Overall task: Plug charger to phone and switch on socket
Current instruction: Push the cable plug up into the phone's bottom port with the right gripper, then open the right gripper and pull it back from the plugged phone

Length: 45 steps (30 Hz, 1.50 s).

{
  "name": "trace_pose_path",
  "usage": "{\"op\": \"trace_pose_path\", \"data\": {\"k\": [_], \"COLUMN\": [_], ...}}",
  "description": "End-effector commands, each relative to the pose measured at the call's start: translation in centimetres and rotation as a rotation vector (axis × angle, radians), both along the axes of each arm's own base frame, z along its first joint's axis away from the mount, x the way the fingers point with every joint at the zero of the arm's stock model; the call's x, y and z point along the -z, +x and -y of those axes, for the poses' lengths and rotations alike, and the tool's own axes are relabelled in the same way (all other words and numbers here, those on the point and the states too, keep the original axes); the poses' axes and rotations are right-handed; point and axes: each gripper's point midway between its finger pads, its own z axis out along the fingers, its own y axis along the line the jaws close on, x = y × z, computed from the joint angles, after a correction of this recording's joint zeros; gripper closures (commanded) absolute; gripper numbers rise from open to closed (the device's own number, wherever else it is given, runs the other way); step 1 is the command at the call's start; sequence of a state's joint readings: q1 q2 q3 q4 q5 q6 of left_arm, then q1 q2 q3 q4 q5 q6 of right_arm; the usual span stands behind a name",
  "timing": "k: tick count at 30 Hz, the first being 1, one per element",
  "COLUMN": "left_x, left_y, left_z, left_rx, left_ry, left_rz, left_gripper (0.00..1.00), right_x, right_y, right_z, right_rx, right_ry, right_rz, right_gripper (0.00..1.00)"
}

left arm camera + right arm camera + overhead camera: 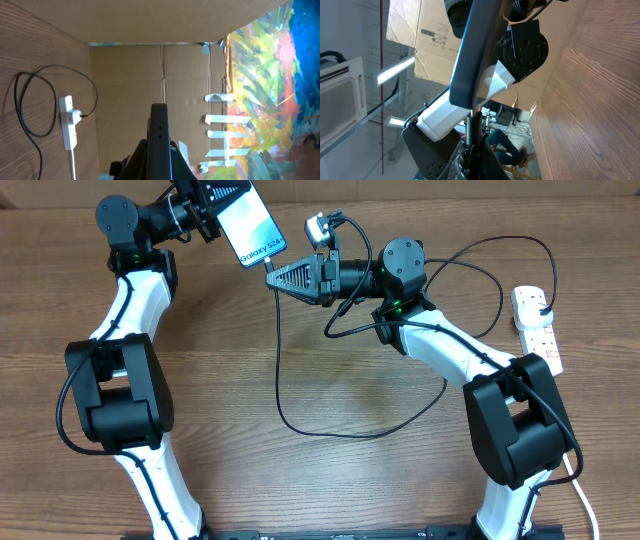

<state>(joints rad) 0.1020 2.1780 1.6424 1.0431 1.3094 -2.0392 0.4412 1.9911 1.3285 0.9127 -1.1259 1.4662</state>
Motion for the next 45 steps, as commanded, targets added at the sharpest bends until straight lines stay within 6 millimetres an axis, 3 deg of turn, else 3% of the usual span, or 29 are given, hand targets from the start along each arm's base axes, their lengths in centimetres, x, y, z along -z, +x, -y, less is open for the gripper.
{"op": "trace_pose_path", "data": {"k": [1, 11, 30, 43, 45], "left_x": [-0.2, 0.4, 0.7, 0.7, 0.7], "left_y": [-1.1, -2.1, -3.6, -3.7, -3.6], "left_z": [1.1, 1.7, 5.3, 5.2, 5.0], "left_rx": [0.065, 0.127, 0.223, 0.23, 0.223], "left_ry": [0.039, 0.07, 0.091, 0.095, 0.094], "left_rz": [0.042, 0.04, 0.071, 0.07, 0.07], "left_gripper": [0.96, 0.96, 0.96, 0.96, 0.96], "right_x": [-0.6, -0.8, -0.2, -0.2, -0.2], "right_y": [0.8, 1.5, 2.9, 3.0, 2.9], "right_z": [0.1, 0.2, 0.2, 0.2, 0.2], "right_rx": [0.033, 0.069, 0.133, 0.137, 0.133], "right_ry": [0.014, 0.025, 0.019, 0.02, 0.019], "right_rz": [0.007, -0.028, -0.096, -0.097, -0.096], "right_gripper": [0.96, 0.96, 0.96, 0.96, 0.91]}}
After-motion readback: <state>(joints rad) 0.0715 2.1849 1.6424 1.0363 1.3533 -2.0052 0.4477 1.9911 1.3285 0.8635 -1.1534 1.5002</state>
